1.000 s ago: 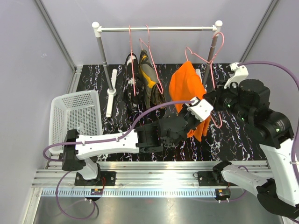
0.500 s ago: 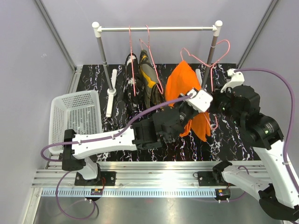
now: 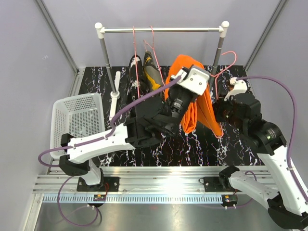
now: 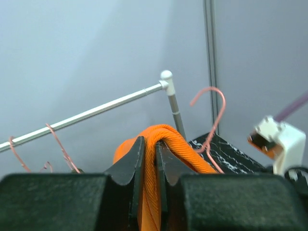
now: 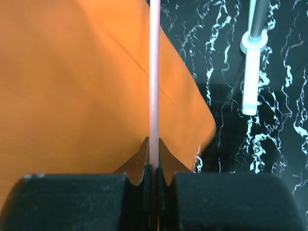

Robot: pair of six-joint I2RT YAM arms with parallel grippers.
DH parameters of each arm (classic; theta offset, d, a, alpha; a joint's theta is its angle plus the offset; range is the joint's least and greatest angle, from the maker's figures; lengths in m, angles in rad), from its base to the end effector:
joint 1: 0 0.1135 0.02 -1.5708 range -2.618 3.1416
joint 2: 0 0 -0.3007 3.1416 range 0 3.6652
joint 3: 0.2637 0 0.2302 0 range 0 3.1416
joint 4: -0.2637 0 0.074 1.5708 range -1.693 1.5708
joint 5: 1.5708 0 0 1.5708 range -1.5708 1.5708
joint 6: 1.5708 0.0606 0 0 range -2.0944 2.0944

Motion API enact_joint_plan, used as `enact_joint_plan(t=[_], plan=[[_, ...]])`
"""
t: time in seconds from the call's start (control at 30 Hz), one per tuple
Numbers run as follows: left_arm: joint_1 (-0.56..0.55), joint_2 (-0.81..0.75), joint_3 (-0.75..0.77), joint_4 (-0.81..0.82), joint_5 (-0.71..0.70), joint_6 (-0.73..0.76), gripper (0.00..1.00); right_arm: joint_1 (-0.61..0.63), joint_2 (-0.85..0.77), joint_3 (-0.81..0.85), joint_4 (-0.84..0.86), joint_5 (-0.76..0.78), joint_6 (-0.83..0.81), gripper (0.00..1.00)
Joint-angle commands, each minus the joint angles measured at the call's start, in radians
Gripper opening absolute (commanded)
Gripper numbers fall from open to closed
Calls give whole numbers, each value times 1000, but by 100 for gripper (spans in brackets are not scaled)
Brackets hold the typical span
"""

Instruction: Remove the trousers from the hanger

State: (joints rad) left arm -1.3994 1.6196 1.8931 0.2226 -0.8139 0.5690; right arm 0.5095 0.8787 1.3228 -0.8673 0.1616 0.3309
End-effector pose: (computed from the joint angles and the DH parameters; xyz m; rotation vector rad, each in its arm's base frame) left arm 0.1004 -0.3217 0.5867 0.4354 1.1640 -0.2846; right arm 0.1139 0.0525 0.4397 -0.0743 2.0069 0.3805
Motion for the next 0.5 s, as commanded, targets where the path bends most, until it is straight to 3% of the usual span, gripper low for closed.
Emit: enact_joint_plan(t=[0.0,0.2,0.47], plan=[[11,-40,205,297,4,101,0,3,-15,-59,-30,42,-6,0],[39,-12,355,299,-34,222,0,3,-47,-115,-13,39,10,0],[120,-61,408,273,-54,316,0,3,-41,-131,-6,55,8,0]])
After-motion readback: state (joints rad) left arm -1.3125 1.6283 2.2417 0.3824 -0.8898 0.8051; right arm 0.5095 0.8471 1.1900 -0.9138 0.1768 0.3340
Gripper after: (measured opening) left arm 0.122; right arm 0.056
